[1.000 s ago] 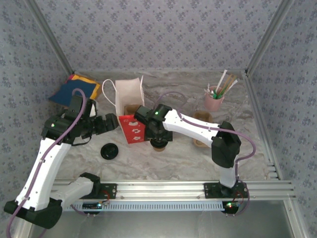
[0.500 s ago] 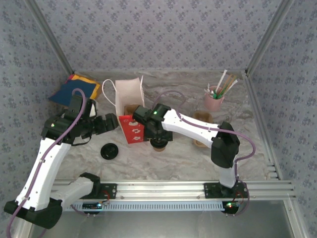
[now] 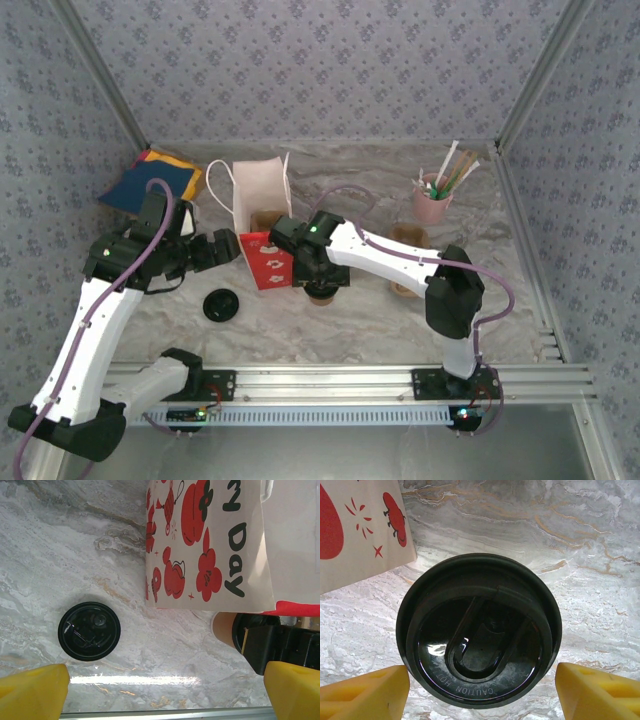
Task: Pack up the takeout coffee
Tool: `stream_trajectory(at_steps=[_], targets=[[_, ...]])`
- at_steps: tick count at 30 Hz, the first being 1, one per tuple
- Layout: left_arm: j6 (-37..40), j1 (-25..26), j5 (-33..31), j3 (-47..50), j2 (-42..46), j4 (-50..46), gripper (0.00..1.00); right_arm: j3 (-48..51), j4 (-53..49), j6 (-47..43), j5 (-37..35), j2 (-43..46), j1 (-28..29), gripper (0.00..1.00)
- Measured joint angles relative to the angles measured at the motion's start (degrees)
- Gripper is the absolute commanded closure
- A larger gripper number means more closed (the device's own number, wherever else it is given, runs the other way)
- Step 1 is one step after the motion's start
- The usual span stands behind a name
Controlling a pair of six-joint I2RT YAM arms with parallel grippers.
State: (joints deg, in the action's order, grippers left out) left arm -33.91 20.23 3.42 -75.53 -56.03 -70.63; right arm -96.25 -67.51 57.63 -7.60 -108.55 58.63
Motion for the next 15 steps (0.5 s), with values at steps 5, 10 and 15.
stream_trajectory(at_steps=[5,10,15], targets=[[0.0,0.0,0.0,0.0,0.0,0.0,0.00,0.0,0.4,0.0,0.1,-0.1,0.0,0.24],[0.0,0.0,0.0,0.0,0.0,0.0,0.00,0.0,0.4,-0.2,0.1,-0.7,0.0,0.24],[0.0,-0.3,0.0,0.0,0.0,0.0,0.00,0.0,0.4,-0.2,0.1,-0.7,-0.1,0.25]])
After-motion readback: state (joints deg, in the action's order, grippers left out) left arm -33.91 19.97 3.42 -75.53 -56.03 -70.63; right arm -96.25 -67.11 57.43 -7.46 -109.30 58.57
